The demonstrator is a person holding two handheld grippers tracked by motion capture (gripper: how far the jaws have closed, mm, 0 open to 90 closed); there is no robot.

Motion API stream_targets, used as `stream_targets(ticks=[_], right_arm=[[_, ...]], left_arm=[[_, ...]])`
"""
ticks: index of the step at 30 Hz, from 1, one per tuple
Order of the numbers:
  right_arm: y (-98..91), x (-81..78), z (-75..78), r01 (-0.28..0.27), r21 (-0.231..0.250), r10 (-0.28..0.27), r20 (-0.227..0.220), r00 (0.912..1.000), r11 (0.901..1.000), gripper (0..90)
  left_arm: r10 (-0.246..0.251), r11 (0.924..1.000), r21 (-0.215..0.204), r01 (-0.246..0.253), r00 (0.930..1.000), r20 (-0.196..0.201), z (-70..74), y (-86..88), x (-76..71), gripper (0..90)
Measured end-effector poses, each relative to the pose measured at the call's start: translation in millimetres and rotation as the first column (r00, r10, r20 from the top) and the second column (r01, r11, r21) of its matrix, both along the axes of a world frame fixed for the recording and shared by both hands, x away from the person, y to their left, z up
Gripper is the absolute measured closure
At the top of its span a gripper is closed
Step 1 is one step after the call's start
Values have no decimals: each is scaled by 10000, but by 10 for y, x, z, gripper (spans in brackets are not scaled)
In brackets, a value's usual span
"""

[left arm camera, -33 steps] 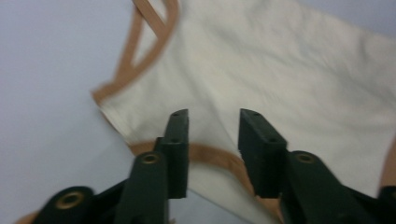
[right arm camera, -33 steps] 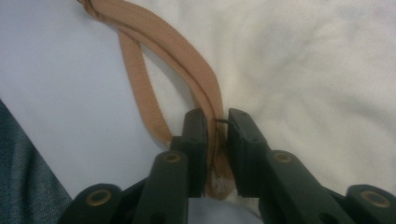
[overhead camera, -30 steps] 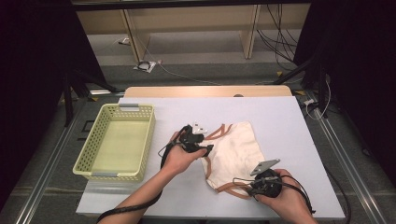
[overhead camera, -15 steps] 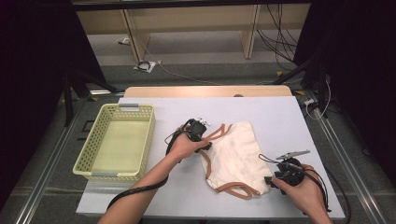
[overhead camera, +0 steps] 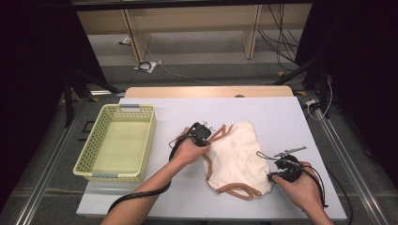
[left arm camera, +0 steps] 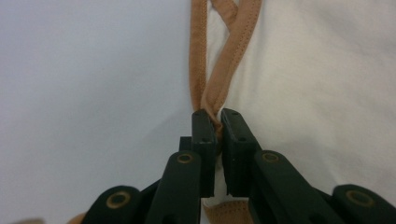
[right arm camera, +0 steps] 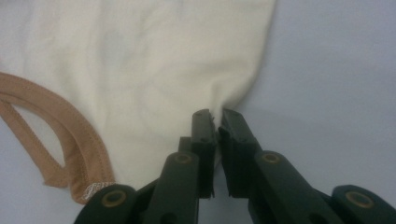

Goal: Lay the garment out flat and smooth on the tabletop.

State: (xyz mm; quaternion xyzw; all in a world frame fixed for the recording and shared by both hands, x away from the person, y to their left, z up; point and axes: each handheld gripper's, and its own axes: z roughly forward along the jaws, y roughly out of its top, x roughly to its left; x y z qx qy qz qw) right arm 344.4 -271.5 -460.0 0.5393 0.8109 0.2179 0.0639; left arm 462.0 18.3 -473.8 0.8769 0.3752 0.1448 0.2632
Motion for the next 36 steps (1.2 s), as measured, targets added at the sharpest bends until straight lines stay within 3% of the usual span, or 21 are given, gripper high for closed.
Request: stream_targets(ticks=[7, 13, 22, 30, 33, 36], right_arm=[[11, 34, 0, 39, -56, -38, 180, 9998, 10000, 854], [74, 165, 11, -128, -271, 145, 612, 9980, 9996, 849], [266, 589, -7, -629, -775, 716, 1150, 9908, 9950, 846], [516, 917, -37, -893, -1198, 1038, 1207, 9872, 9888, 851], [586, 993, -49, -905, -1283, 1065, 1240, 9865, 9876, 823], [606, 967, -47, -662, -1294, 883, 1734, 9809, 9894, 680]], left_arm=[[183, 9994, -299, -188, 9997, -166, 10, 151, -157, 853], [329, 9981, -513, -333, 9994, -86, 15, 336, -335, 853], [367, 9974, -625, -370, 9993, -73, 77, 552, -541, 853], [442, 9948, -897, -482, 9979, -466, 101, 762, -730, 850], [350, 9949, -928, -396, 9981, -504, 78, 810, -816, 847], [350, 9950, -920, -389, 9985, -433, 55, 819, -857, 844]])
